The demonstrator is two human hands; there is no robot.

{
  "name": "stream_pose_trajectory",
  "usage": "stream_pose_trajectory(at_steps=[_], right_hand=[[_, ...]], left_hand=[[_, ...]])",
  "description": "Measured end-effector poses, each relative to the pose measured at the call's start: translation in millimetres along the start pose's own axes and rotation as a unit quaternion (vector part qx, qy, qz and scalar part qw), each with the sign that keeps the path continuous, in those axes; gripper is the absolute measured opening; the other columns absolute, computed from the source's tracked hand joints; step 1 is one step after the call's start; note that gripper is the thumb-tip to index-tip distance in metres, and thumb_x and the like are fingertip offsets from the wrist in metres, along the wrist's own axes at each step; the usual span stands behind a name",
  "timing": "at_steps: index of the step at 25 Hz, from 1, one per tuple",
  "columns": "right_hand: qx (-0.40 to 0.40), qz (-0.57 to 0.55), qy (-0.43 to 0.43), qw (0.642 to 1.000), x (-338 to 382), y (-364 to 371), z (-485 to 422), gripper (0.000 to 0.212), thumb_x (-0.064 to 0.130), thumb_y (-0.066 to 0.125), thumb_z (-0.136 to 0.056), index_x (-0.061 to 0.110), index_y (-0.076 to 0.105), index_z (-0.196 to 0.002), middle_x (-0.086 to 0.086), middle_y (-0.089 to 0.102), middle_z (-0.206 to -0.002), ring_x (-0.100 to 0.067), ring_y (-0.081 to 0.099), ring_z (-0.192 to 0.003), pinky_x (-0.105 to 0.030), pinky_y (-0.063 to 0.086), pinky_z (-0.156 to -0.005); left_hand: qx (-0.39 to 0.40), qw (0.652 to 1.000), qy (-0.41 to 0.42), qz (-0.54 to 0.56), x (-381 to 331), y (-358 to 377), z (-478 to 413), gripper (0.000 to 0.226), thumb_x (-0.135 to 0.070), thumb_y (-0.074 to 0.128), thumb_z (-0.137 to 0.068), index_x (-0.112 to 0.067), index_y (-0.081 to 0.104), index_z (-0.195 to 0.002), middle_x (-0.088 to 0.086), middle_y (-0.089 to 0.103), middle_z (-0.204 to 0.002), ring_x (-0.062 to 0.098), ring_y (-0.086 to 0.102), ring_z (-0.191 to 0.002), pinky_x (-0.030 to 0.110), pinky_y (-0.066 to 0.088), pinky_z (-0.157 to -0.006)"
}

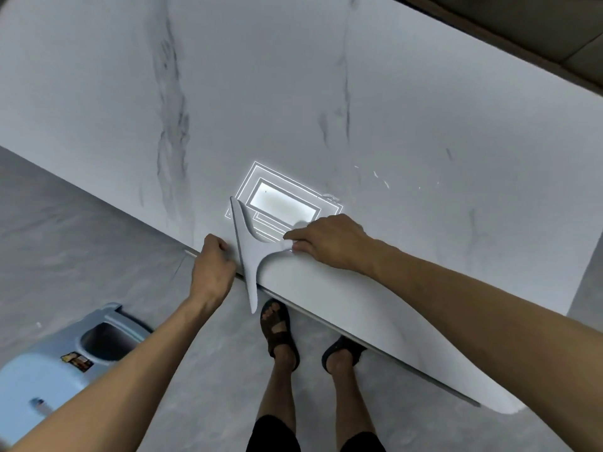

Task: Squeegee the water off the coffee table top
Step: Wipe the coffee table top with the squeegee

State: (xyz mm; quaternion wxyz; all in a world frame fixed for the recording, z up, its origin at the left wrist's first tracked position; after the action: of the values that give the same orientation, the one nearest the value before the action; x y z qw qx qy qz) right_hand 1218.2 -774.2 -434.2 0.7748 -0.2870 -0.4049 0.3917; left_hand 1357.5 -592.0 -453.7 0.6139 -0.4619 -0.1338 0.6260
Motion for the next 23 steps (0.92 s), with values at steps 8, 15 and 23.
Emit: stream_pose_trajectory(at_steps=[8, 15, 23], right_hand=[[-0.086, -0.042, 0.176, 0.980, -135.0, -31.7, 91.5, 0.034, 0.050, 0.028, -0.098, 0.055, 0.049, -0.125, 0.014, 0.069, -0.110, -0.021, 0.062, -0.098, -0.033, 0.044, -0.073], [-0.137, -0.073, 0.314, 0.937, -221.8, -17.6, 230.4, 0.030, 0.054, 0.030, -0.097, 0.057, 0.048, -0.120, 0.021, 0.066, -0.087, -0.017, 0.059, -0.081, -0.030, 0.038, -0.063], [-0.110, -0.071, 0.231, 0.964, -162.8, -4.5, 226.4, 0.038, 0.067, 0.020, -0.092, 0.062, 0.035, -0.126, 0.023, 0.068, -0.112, -0.011, 0.066, -0.098, -0.031, 0.048, -0.072]], left_hand=[[0.062, 0.992, 0.110, -0.028, -76.5, 50.5, 11.2, 0.026, 0.009, 0.044, -0.070, -0.012, 0.040, -0.085, 0.002, 0.045, -0.087, 0.022, 0.046, -0.074, 0.027, 0.031, -0.054], [0.148, 0.961, 0.154, -0.174, -126.2, 107.9, 29.1, 0.020, 0.002, 0.045, -0.077, -0.002, 0.051, -0.096, 0.031, 0.034, -0.135, 0.047, 0.031, -0.128, 0.048, 0.037, -0.103], [0.045, 0.992, 0.074, -0.090, -108.6, 65.2, 19.4, 0.002, -0.019, 0.043, -0.091, -0.018, 0.041, -0.091, -0.001, 0.051, -0.068, 0.022, 0.049, -0.060, 0.033, 0.037, -0.056]])
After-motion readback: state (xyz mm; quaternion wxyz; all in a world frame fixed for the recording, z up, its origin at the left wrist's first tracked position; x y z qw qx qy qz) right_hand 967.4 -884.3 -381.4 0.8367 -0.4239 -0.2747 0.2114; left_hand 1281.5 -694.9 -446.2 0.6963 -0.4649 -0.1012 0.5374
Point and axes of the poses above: each hand's wrist, its own z-axis away from the middle knuckle, its own y-axis out of the palm, x = y × z, the point moved 7 cm from there along -z, towards the middle knuckle
